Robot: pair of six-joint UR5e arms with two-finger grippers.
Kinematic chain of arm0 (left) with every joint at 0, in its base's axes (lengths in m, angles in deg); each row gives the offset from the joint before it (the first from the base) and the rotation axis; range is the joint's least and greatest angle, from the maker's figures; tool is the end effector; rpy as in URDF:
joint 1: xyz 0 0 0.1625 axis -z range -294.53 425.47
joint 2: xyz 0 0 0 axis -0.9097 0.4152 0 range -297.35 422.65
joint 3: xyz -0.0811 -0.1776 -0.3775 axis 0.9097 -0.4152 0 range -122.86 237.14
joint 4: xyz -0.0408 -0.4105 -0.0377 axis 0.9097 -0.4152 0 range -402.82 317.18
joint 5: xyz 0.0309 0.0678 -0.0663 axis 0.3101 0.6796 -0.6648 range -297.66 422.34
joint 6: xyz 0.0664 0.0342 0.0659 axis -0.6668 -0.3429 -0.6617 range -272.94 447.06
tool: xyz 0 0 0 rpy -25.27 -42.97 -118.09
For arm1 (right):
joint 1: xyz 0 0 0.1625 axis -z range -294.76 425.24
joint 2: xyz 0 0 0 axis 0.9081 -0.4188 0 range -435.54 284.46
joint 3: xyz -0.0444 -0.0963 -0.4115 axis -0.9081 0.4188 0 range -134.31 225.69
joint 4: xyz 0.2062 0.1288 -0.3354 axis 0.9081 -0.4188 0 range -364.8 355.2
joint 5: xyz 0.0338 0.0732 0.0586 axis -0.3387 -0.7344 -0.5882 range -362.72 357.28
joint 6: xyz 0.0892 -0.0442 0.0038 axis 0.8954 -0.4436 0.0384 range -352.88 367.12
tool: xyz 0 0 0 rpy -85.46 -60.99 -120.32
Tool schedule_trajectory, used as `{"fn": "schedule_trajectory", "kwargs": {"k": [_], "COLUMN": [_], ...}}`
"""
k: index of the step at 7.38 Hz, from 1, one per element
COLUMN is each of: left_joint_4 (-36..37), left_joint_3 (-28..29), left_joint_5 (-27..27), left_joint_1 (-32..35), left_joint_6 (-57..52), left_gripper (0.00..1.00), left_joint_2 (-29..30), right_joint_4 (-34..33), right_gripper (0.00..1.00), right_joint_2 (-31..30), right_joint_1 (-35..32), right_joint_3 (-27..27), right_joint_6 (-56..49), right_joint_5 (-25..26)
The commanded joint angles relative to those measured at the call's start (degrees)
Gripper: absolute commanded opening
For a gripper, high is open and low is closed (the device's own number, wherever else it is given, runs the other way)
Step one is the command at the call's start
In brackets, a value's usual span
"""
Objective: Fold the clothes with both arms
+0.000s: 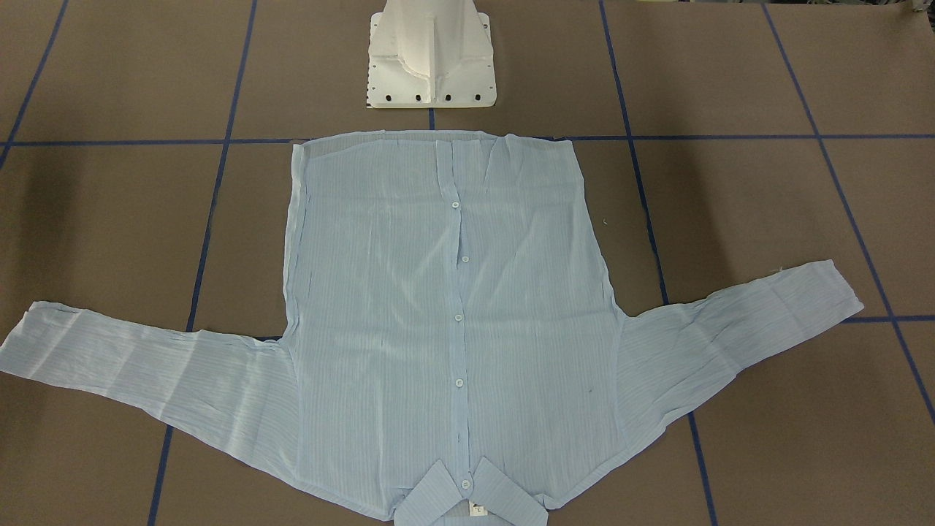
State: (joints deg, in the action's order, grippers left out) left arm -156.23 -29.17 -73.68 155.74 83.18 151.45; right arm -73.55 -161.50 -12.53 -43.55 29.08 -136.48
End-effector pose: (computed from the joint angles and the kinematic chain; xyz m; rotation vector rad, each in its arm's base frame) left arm -0.0639 -0.4981 0.6548 0.3343 0.7851 0.1890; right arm -0.0519 -0.5435 0.5881 0.1680 -0.8374 -0.0041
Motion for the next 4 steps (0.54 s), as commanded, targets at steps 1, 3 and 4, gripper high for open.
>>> {"fn": "schedule_trajectory", "kwargs": {"k": [1,3,4], "left_joint_4": [-2.78,-2.70,-2.70], "left_joint_3": [0.79,0.53,0.52], "left_joint_5": [-0.21,-0.30,-0.39], "left_joint_1": [-0.01,-0.01,-0.01], "left_joint_6": [0.02,0.28,0.28], "left_gripper": [1.00,1.00,1.00], "left_joint_2": [-0.12,-0.03,-0.03], "right_joint_4": [15.34,18.75,18.75], "right_gripper": [1.00,1.00,1.00], "right_joint_2": [0.17,1.92,2.10], "right_joint_1": [3.31,6.91,9.19], "right_joint_3": [9.57,14.43,14.62], "right_joint_6": [2.39,2.39,2.56], "right_joint_5": [1.04,2.09,4.01]}}
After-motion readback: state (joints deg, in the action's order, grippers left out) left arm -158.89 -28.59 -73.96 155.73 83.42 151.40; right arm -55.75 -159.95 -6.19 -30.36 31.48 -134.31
